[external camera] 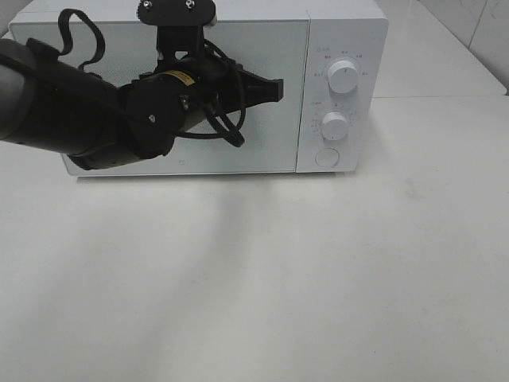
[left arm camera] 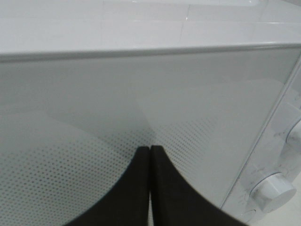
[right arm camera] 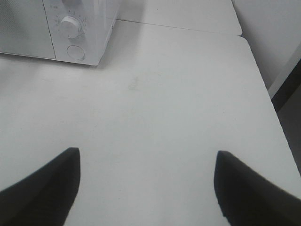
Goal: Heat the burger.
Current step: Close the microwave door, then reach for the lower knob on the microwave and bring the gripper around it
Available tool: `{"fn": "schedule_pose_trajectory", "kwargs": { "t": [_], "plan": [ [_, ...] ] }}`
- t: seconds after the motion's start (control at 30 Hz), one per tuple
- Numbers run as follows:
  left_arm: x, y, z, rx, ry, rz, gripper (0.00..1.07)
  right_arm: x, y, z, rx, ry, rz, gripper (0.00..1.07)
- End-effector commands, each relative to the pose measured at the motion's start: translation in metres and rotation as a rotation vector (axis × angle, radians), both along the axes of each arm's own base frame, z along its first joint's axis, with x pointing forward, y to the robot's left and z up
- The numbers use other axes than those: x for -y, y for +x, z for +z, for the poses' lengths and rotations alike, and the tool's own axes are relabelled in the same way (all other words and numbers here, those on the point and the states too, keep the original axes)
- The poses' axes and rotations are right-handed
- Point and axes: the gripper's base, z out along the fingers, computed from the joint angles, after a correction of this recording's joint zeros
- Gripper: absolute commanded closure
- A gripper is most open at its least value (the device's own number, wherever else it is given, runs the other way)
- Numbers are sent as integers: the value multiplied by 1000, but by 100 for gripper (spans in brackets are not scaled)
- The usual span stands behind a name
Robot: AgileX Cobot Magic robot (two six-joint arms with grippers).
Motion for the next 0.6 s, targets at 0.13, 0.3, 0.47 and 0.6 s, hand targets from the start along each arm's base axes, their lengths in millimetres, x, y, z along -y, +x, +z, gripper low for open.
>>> {"fn": "schedule_pose_trajectory", "kwargs": {
  "t": [0.13,0.3,0.47,0.6],
  "plan": [
    [-5,-3,16,-68,-45,6,107,0,-4,0,27,-3,-2,32],
    [-4,-23,14,-200,-13,-79,77,0,-4,0,27,-2,-2,32],
    [-3,-39,13,-354,19,-175,12,0,-4,0,27,-2,-2,32],
    [-4,-55,14,-507,88,-297,6,0,-4,0,27,-2,-2,32]
  ]
}}
